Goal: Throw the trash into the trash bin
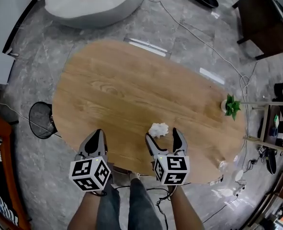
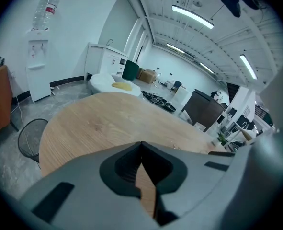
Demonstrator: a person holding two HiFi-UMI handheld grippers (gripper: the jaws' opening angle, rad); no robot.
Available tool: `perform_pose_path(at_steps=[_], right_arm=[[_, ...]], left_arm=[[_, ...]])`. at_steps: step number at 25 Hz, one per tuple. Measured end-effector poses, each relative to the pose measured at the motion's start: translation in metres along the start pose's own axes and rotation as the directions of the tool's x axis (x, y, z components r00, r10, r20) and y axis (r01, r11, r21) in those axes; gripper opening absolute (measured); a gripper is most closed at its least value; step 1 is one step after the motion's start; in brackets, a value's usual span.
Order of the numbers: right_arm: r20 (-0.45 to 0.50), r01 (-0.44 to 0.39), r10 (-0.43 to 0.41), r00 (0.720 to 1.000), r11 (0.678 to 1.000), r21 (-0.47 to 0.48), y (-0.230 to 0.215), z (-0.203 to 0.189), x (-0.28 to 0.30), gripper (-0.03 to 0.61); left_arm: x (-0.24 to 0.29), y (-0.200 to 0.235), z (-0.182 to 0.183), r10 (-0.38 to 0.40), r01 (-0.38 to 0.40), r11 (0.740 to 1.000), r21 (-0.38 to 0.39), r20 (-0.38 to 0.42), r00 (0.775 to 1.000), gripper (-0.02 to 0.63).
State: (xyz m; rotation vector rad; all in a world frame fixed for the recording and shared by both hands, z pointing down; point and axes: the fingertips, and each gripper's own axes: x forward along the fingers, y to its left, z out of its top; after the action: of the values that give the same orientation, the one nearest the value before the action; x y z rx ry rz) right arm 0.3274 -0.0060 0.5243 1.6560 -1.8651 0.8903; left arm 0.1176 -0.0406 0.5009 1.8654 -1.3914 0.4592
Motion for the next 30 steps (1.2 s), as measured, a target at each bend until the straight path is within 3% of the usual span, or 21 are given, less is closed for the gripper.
perform_pose_path(at_steps=[6,23,30], right_arm=[[-0.052,-0.025,0.022,0.998,0.999,-0.046,-0.004,-0.016,0.009,0.420],[-0.175,-0.010,-0.018,0.984,0.988,-0.156,-0.007,-0.031,0.028,0.238],[-0.195,-0.009,-0.021,0.981,0.989,-0.150,-0.006,-0.032,0.030,0.180]], left_arm=[[0.006,0.000,-0.009,0.018,-0.018,1.000,0.006,-0.014,1.000,-0.009],[0.015,0.011,-0.009,0.042,-0.042,0.999,-0.016,-0.005,0.999,-0.009],[0.015,0.017,-0.006,0.046,-0.046,0.999,-0.017,-0.004,0.999,-0.009]])
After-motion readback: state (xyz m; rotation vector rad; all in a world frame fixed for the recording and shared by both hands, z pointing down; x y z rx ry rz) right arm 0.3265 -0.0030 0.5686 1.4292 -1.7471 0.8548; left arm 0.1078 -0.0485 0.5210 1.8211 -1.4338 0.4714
